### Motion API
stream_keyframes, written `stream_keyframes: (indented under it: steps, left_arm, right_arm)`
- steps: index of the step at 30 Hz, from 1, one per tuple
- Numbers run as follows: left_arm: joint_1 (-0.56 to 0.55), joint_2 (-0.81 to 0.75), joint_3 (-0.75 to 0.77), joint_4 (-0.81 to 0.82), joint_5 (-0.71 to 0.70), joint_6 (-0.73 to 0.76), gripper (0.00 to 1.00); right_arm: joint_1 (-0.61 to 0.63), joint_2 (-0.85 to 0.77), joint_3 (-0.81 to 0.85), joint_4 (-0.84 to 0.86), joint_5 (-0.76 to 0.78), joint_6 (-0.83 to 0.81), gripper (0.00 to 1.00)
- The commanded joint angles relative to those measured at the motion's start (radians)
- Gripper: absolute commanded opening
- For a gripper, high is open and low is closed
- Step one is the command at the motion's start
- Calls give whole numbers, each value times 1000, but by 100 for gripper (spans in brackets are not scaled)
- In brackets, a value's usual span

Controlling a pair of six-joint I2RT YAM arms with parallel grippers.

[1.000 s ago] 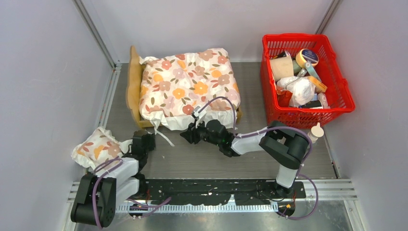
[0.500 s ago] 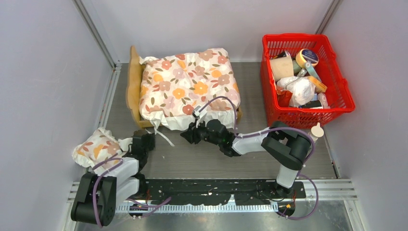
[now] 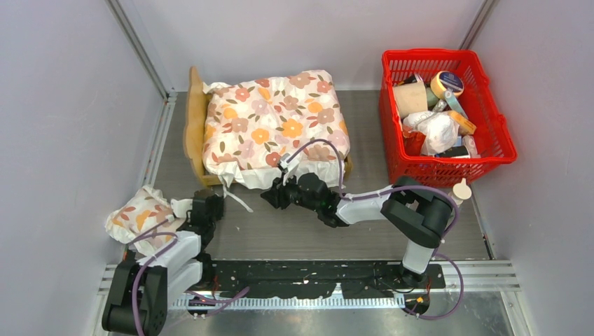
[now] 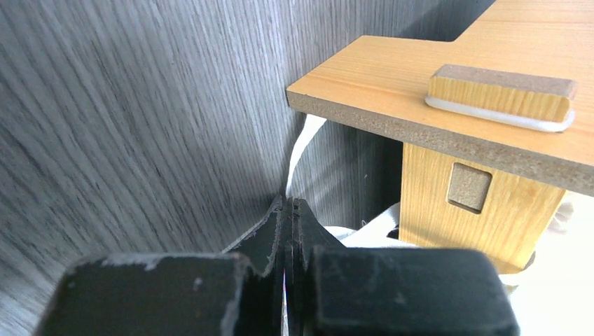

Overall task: Set up the pet bed
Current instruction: Tie the ropes to the bed frame.

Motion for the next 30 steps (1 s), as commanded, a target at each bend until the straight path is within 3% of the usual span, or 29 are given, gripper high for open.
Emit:
stream_keyframes:
  steps: [1,10,18,24,30]
  left_arm:
    - [-6,-41,27,-10,-3,112,0]
    - [-16,-99,9,-60,22,332,0]
    - [-16,-249,36,-207,-107,460,0]
    - [-15,-274,59,-117,-91,699,0]
    - [-15,-272,84,-30,54,966,0]
  right_arm:
    - [31,3,37,27,46,15,31]
    - [46,10,87,26,104,9,32]
    - [43,14,105,32,100,-5,32]
    - [44,22,108,54,87,-3,32]
    - [44,53,123,73,80,9,32]
